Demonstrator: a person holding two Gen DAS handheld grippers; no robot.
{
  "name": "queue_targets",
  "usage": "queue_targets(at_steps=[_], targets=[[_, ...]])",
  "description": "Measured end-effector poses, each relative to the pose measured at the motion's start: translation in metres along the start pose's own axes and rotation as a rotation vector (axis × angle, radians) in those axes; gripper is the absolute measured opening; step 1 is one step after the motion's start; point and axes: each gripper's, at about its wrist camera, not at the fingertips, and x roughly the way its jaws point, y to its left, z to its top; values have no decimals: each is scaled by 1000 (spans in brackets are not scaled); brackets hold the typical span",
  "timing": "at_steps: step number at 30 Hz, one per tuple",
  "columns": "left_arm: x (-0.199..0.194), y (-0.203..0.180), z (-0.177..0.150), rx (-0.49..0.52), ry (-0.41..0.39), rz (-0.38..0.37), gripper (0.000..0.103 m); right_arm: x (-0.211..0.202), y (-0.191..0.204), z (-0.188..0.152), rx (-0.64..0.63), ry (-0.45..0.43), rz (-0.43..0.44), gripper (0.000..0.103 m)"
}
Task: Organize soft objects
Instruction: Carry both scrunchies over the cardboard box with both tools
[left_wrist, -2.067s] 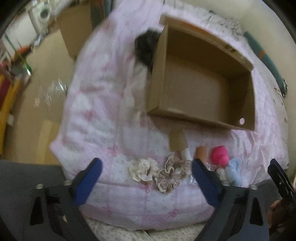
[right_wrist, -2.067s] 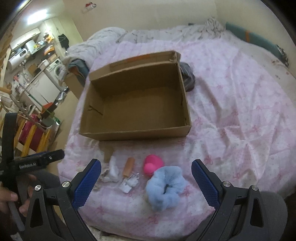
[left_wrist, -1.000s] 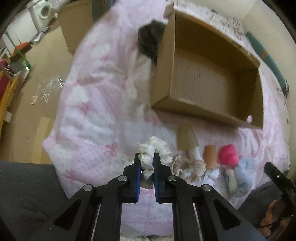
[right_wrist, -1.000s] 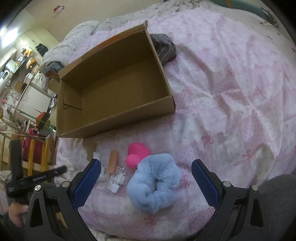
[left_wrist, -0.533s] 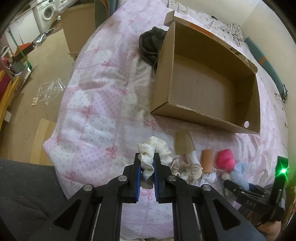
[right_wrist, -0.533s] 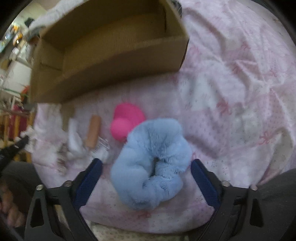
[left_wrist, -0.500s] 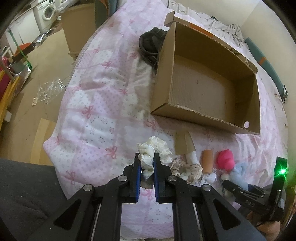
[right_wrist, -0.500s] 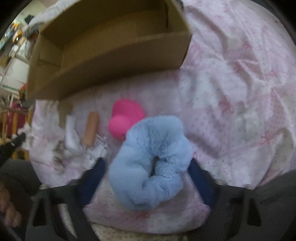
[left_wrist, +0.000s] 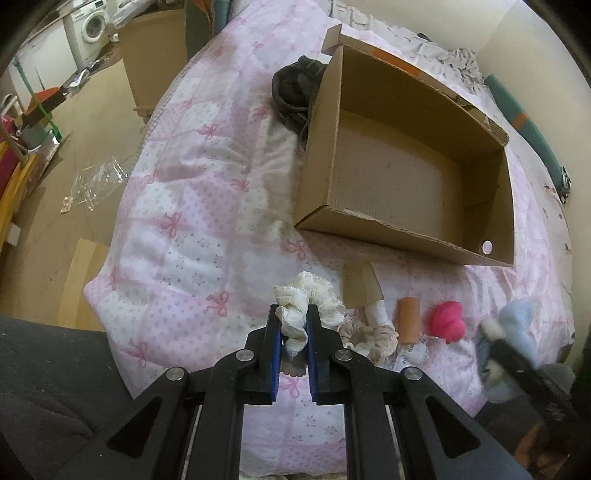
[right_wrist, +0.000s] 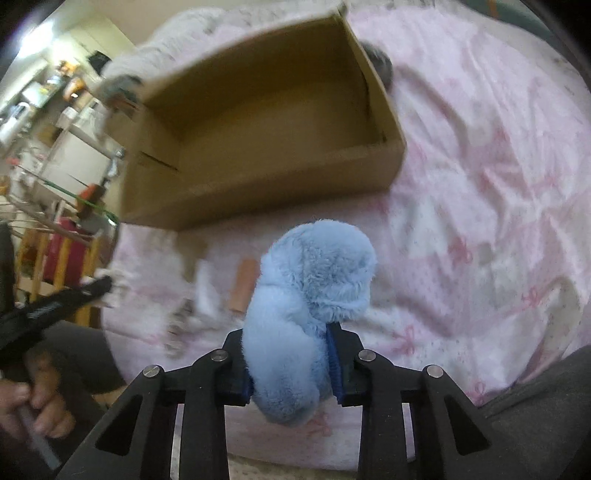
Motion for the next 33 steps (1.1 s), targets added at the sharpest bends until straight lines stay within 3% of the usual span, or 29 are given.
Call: queue_targets(at_steps=[3, 16, 21, 26, 33], targets=[[-2, -4, 0, 21, -17, 16, 11, -17, 18, 4, -53, -59, 46, 33], [-17, -23, -4, 117, -123, 69, 11, -9, 39, -1, -84, -68, 73, 33], [-17, -27, -6, 138, -139, 84, 11, -10, 31, -6, -103, -119, 106, 33], [-28, -32, 1, 155, -172, 97, 11, -15, 31, 5, -94, -150, 121, 33], [-61, -56, 36, 234, -302, 100, 11, -26, 28, 42, -134, -213, 102, 33]])
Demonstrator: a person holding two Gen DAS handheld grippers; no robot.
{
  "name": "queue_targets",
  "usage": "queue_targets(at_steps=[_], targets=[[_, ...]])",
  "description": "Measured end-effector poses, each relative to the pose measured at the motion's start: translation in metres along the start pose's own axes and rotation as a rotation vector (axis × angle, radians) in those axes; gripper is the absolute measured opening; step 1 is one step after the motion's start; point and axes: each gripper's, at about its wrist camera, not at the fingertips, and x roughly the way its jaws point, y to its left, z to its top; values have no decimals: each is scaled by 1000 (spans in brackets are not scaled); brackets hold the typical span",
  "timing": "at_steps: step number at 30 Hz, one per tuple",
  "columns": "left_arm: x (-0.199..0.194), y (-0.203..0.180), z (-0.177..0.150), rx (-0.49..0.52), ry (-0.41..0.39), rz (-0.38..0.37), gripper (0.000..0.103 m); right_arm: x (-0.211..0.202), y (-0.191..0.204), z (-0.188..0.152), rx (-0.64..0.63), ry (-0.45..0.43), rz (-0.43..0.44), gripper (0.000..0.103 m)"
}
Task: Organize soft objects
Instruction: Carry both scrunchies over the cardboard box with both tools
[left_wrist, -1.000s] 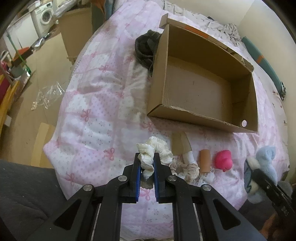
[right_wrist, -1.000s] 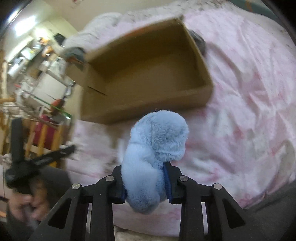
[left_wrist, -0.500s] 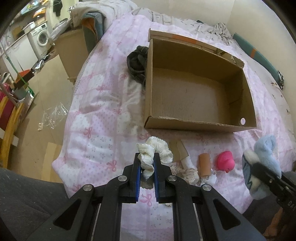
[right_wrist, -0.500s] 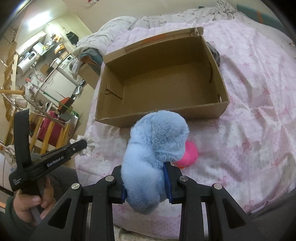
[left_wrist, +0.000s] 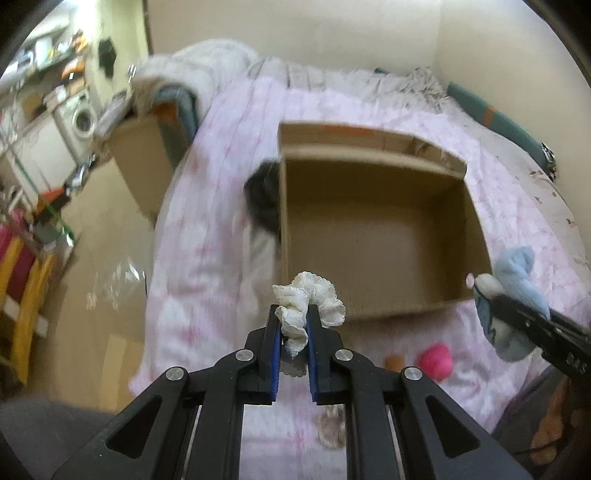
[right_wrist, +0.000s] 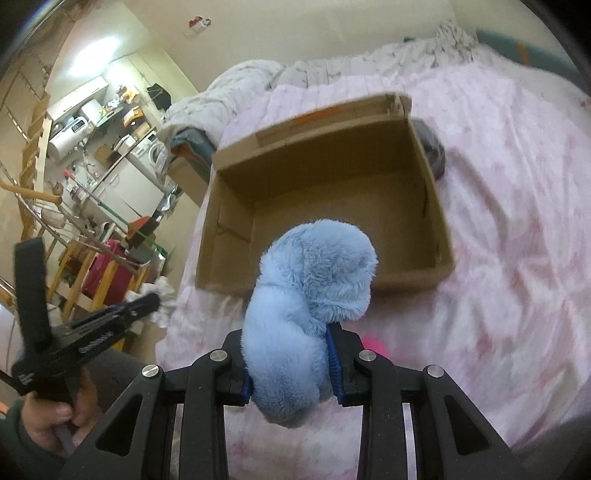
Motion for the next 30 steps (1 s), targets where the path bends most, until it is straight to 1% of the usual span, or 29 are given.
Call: queue_targets(at_steps=[4, 6, 8, 11, 13, 16, 18, 22, 25, 28, 30], targets=[[5, -10, 24, 53, -51, 10, 11, 8, -9, 31, -21, -38, -5, 34], [14, -14, 36, 58, -62, -12, 11, 15, -16, 43, -29, -50, -12, 34], [28, -22, 46, 75, -65, -1, 11, 25, -23, 52, -25, -55, -25, 34], [46, -31, 51, 104, -86, 4, 11, 42, -35, 62, 7, -46, -39, 34], [60, -36, 50, 114, -85, 2, 11, 52, -41, 63, 33, -34, -30, 34], [83, -39, 44, 109, -48, -60, 11, 58, -47, 59, 62, -21, 3, 35], [95, -40, 42, 107, -20, -50, 11, 61, -48, 55, 50, -11, -10, 35], [107, -33, 41, 55, 13, -55, 11, 74, -49, 49, 38, 41, -45, 35], [117, -32, 40, 42, 64, -62, 11, 83, -50, 47, 22, 68, -79, 36], [120, -31, 38, 54, 63, -28, 11, 87, -49, 45, 16, 78, -89, 36], [121, -31, 36, 51, 66, -33, 11, 88, -49, 43, 13, 82, -93, 37]])
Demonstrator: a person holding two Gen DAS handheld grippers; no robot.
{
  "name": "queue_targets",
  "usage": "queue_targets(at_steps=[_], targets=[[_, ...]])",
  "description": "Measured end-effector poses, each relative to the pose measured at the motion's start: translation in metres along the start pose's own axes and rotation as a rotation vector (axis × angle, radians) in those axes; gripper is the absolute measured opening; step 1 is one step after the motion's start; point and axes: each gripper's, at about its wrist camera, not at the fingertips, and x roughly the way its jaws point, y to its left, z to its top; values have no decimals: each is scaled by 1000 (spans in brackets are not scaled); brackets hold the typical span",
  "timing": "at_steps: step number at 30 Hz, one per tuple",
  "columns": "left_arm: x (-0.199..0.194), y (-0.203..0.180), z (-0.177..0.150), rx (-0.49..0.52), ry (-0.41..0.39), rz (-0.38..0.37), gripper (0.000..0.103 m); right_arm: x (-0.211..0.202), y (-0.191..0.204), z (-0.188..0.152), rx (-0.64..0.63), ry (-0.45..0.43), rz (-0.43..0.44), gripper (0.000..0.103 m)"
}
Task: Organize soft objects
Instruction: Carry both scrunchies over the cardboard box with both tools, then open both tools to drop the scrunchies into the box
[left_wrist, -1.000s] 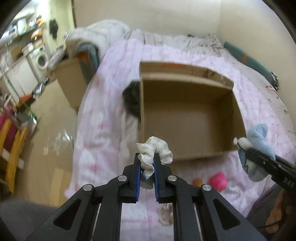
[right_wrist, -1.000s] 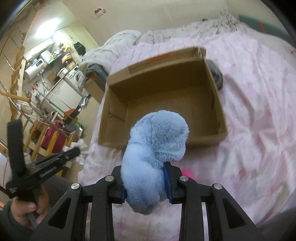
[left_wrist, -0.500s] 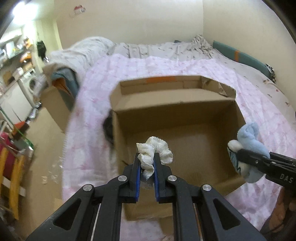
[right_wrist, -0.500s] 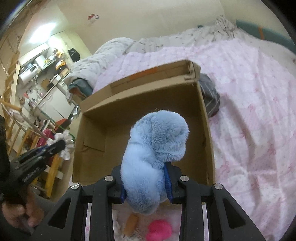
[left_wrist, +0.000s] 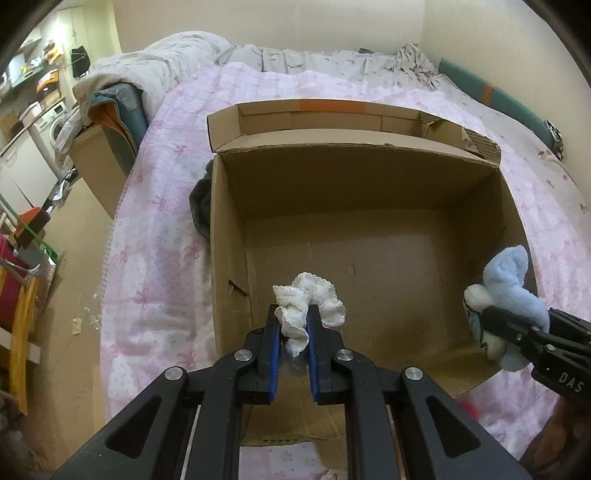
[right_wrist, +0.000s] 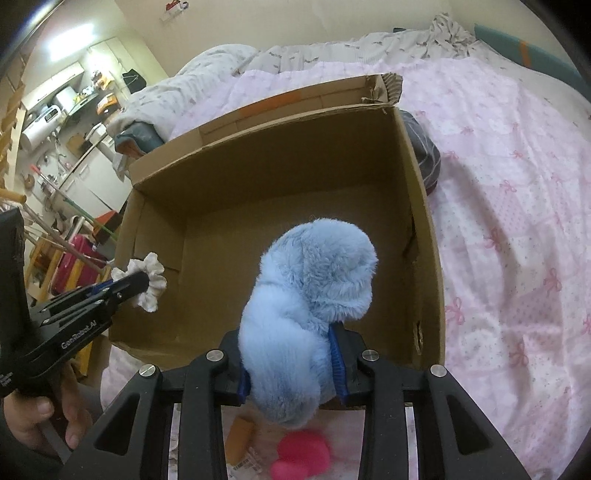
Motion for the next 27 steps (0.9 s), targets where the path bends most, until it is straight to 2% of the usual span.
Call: queue_targets(at_steps=[5, 10, 11, 12, 14, 16, 18, 20, 23, 25, 27], targets=[[-2, -3, -1, 15, -8, -3, 11, 0, -1, -2, 7, 5, -10, 39], [-4, -3, -2, 3, 3, -29, 29, 1, 0, -2, 6, 12, -29, 42], [-5, -2, -2, 0, 6, -21, 37, 2, 1, -1, 5, 13, -35, 43], [-5, -2, -2, 0, 3, -11, 47, 2, 2, -1, 4, 15, -37, 45], [-9, -4, -2, 7, -18, 7, 55, 2, 3, 0, 5, 12, -40, 54], [-13, -7, -1, 20, -38, 19, 56, 0, 3, 1, 9, -1, -41, 63], [-15, -9, 0, 32, -44, 24, 61, -3, 1, 2, 24, -18, -30, 77], [-16, -10, 0, 33, -48, 29, 63, -6, -2, 3, 43, -33, -3, 84], [-19, -12, 1, 41, -54, 43, 63, -12, 2, 4, 19, -73, 8, 103], [-21, -12, 2, 44, -64, 52, 63, -20, 8, 5, -23, -128, -11, 103], [-24, -11, 3, 31, -74, 25, 64, -23, 10, 5, -30, -152, -6, 103]])
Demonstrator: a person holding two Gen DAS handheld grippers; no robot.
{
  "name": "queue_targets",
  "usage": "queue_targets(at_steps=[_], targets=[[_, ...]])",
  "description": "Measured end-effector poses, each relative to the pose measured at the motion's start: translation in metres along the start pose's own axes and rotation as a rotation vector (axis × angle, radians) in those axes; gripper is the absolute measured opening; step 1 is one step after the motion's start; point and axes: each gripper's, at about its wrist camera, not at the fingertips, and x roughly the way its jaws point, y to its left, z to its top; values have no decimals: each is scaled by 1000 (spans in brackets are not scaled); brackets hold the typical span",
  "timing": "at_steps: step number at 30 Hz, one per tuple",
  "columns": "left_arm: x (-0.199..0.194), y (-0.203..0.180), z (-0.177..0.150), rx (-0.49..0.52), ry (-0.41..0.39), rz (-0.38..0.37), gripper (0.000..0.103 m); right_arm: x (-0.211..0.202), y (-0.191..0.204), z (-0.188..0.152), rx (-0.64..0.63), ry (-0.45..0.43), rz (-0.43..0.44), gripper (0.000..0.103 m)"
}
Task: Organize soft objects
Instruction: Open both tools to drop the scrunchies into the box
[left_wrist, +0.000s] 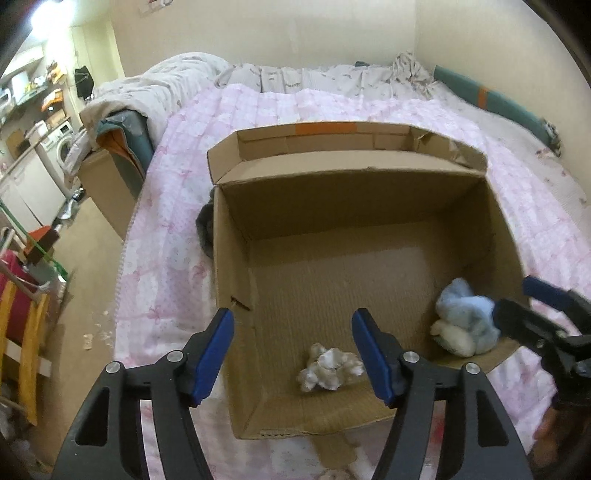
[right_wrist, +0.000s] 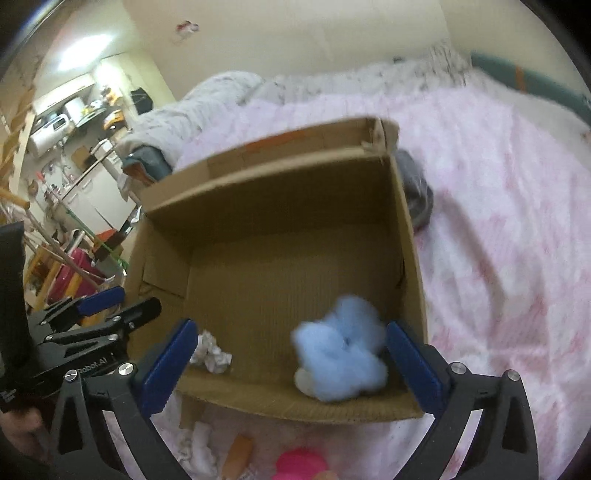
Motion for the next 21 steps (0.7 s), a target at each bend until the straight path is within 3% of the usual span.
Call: queue_targets(at_steps=[2, 7, 13, 21], targets=[[-3, 1, 0, -11, -12, -22, 64, 1, -1, 0, 8, -2, 2, 103], [-3, 2, 0, -10, -15, 46, 64, 3, -6, -1, 18, -5, -8, 103], [-9, 15, -2, -85, -22, 15, 64, -6, -3, -6, -1, -67, -32, 103], [-28, 22, -12, -73, -60, 60, 64, -18, 5, -14, -29, -54, -32, 103]])
